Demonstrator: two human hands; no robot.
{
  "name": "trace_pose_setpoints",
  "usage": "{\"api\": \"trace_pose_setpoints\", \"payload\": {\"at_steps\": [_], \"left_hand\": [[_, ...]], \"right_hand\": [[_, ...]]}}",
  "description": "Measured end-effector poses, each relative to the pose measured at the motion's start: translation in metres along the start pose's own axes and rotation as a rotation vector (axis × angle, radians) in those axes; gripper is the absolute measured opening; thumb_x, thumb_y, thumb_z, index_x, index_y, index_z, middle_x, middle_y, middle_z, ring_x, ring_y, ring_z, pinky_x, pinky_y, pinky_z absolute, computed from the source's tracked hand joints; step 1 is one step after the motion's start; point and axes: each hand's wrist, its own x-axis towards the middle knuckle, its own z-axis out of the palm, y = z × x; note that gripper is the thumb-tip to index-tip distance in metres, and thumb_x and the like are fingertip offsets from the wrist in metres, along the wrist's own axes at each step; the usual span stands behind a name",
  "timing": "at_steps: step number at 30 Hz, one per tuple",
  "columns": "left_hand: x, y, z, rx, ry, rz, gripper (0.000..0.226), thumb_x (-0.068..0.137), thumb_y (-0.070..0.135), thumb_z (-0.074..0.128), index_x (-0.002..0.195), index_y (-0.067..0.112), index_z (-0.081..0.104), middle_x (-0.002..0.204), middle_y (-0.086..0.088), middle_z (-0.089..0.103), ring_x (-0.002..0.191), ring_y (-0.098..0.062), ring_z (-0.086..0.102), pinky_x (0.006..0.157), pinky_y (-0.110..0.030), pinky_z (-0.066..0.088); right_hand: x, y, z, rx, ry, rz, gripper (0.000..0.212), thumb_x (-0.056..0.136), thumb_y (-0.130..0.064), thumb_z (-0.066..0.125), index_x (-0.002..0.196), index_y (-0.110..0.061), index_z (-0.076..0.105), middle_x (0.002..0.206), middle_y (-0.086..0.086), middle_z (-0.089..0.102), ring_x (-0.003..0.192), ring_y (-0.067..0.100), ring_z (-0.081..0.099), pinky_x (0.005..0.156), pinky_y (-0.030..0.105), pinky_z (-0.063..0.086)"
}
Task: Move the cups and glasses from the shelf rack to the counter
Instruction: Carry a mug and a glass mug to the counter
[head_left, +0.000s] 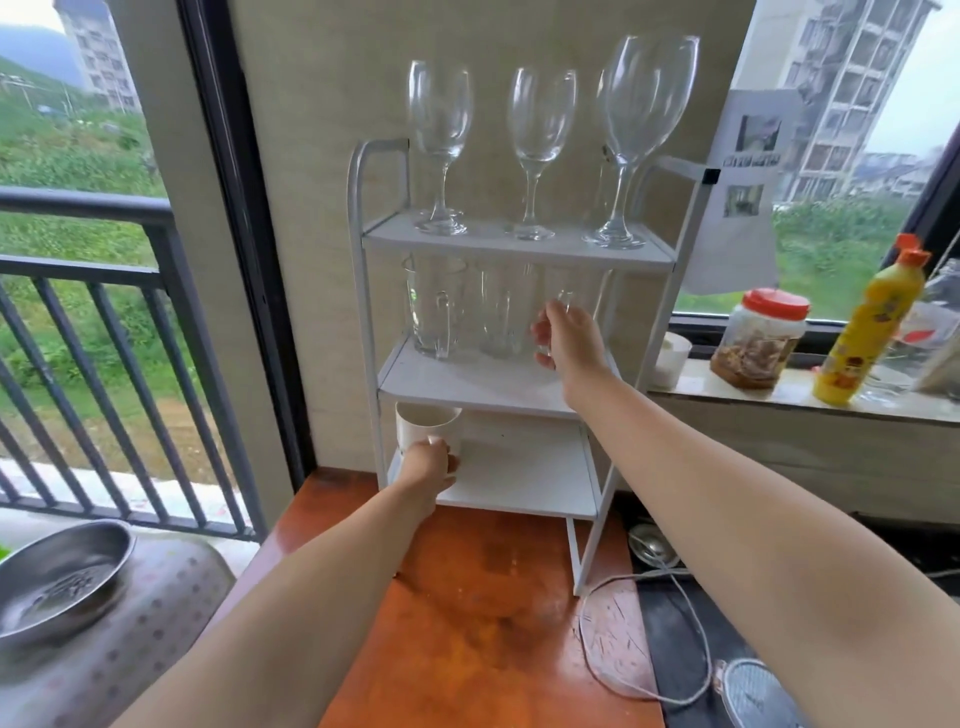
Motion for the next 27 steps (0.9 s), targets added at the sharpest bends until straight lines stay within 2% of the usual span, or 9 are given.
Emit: {"api": "trace_pose_setpoints", "payload": {"at_steps": [3,8,10,13,16,18,20,21,27], "left_hand": [[0.001,-0.004,-0.001,0.014,0.032,0.023,0.028,0.1,0.017,0.03,0.079,0.011,0.048,0.078,-0.007,0.048,0.072,-0.017,0.05,0.083,-0.035,0.05],[-0.019,-0.003,-0.003,0.026,0.039,0.076,0.03,0.101,0.019,0.029,0.114,0.002,0.05,0.123,-0.028,0.05,0.12,-0.04,0.051,0.085,-0.038,0.053],[-0.031,-0.005,-0.004,0.025,0.024,0.086,0.04,0.101,0.022,0.03,0.131,-0.001,0.045,0.14,-0.029,0.042,0.128,-0.043,0.046,0.08,-0.039,0.055],[-0.052,-0.008,-0.01,-0.013,-0.006,0.094,0.044,0.1,0.023,0.032,0.135,-0.002,0.043,0.143,-0.03,0.039,0.11,-0.038,0.056,0.059,-0.032,0.054],[-0.071,-0.011,-0.014,-0.027,-0.047,0.107,0.042,0.1,0.021,0.032,0.132,-0.003,0.045,0.143,-0.031,0.038,0.091,-0.026,0.046,0.055,-0.03,0.051],[-0.085,-0.014,-0.019,-0.035,-0.077,0.106,0.043,0.101,0.021,0.032,0.135,-0.003,0.043,0.134,-0.031,0.047,0.094,-0.028,0.052,0.058,-0.032,0.052],[-0.102,-0.015,-0.026,-0.031,-0.102,0.107,0.045,0.101,0.022,0.032,0.135,-0.005,0.043,0.094,-0.019,0.055,0.077,-0.024,0.055,0.064,-0.034,0.053],[-0.112,-0.017,-0.03,-0.016,-0.111,0.103,0.045,0.102,0.023,0.031,0.134,-0.006,0.044,0.08,-0.009,0.048,0.066,-0.02,0.05,0.069,-0.036,0.053],[-0.184,-0.04,-0.056,0.086,-0.169,0.084,0.044,0.1,0.019,0.031,0.136,-0.005,0.04,0.075,-0.004,0.041,0.057,-0.016,0.043,0.061,-0.031,0.043]], "right_hand": [[-0.007,0.0,-0.005,-0.048,-0.002,-0.006,0.031,0.099,-0.024,0.034,0.07,-0.017,0.042,0.066,0.0,0.047,0.061,0.012,0.043,0.059,0.027,0.039],[-0.028,-0.003,-0.015,-0.084,-0.052,-0.043,0.037,0.102,-0.03,0.032,0.068,-0.016,0.039,0.063,0.001,0.042,0.057,0.012,0.038,0.054,0.025,0.035],[-0.041,-0.005,-0.018,-0.098,-0.064,-0.047,0.037,0.102,-0.03,0.031,0.069,-0.016,0.039,0.063,0.0,0.04,0.056,0.012,0.036,0.055,0.026,0.034],[-0.064,-0.009,-0.024,-0.12,-0.064,-0.058,0.037,0.102,-0.03,0.031,0.07,-0.015,0.04,0.062,0.0,0.041,0.056,0.012,0.037,0.055,0.026,0.036],[-0.086,-0.014,-0.027,-0.109,-0.062,-0.068,0.04,0.102,-0.028,0.032,0.066,-0.015,0.04,0.06,0.0,0.041,0.054,0.011,0.036,0.053,0.026,0.035],[-0.104,-0.017,-0.028,-0.104,-0.058,-0.086,0.041,0.102,-0.027,0.032,0.064,-0.015,0.039,0.059,0.0,0.04,0.052,0.011,0.036,0.052,0.025,0.034],[-0.123,-0.019,-0.029,-0.107,-0.033,-0.12,0.04,0.102,-0.025,0.031,0.064,-0.015,0.038,0.058,0.001,0.039,0.052,0.012,0.035,0.051,0.024,0.033],[-0.135,-0.019,-0.03,-0.103,-0.018,-0.135,0.04,0.102,-0.025,0.031,0.064,-0.015,0.038,0.058,0.001,0.038,0.052,0.012,0.035,0.05,0.023,0.033],[-0.214,-0.008,-0.042,-0.066,0.054,-0.146,0.035,0.102,-0.027,0.034,0.069,-0.016,0.041,0.06,0.0,0.04,0.051,0.009,0.038,0.05,0.022,0.034]]}}
